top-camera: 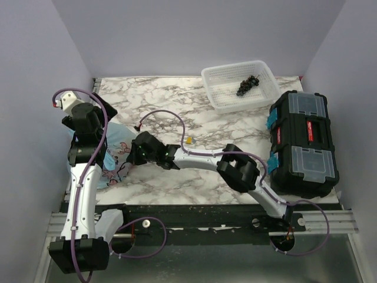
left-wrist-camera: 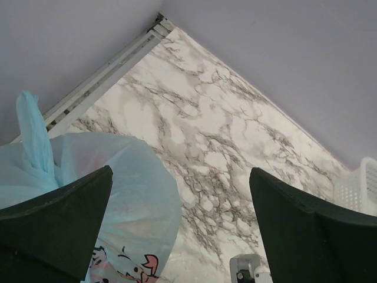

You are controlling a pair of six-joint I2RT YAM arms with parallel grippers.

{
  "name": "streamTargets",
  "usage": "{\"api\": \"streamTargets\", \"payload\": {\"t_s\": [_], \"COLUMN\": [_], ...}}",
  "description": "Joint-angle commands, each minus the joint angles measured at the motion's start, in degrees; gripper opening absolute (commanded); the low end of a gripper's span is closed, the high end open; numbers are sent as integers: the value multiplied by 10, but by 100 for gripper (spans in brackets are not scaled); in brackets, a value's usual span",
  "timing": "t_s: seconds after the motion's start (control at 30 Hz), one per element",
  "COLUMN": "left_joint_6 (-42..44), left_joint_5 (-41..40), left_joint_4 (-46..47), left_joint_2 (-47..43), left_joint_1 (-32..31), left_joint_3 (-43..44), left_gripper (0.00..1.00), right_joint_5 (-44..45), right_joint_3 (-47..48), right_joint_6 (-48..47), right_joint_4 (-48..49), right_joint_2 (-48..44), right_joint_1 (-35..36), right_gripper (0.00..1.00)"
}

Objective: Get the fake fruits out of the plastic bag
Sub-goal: Move the plastic bag to the center of the board, then untie the plastic bag at the center of the board.

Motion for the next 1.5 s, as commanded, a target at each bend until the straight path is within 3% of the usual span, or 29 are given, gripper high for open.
{"api": "streamTargets", "payload": {"t_s": [0.0, 0.17, 0.33, 0.43, 0.53, 0.7, 0.8, 0.9, 1.0, 1.17, 1.23, 1.47], "left_joint_6": [25, 31, -90, -93, -78, -48, -43, -65, -84, -97, -86, -62], "left_joint_5": [62, 100, 123, 163, 151, 64, 36, 18, 9, -15, -29, 44], "left_joint_4": [30, 35, -31, -45, -85, -142, -199, -258, -267, -277, -270, -226], "left_joint_2": [-24, -37, -66, -88, -112, -135, -120, -108, -133, -182, -194, -173], "left_joint_1": [-2, -13, -13, -13, -14, -16, -20, -29, -43, -43, -43, -60], "left_joint_3": [-19, -24, -53, -79, -91, -117, -109, -106, -131, -155, -162, -185], "left_gripper": [99, 98, 98, 98, 98, 89, 90, 90, 89, 81, 79, 75], "right_joint_5": [-3, 7, -17, -63, -110, -108, -95, -94, -66, -48, -47, -81], "right_joint_3": [-56, -150, -263, -337, -383, -410, -399, -389, -351, -297, -266, -170], "right_joint_6": [-41, -78, -111, -100, -108, -122, -126, -139, -148, -161, -163, -140], "right_joint_4": [17, 31, 49, 80, 115, 103, 72, 59, 18, -15, -24, -47], "right_joint_2": [-62, -132, -211, -253, -281, -315, -319, -322, -318, -313, -303, -272], "right_joint_1": [4, 1, -16, -39, -61, -73, -78, -77, -78, -78, -78, -78], "right_gripper": [1, 1, 1, 1, 1, 1, 5, 17, 32, 47, 48, 53]}}
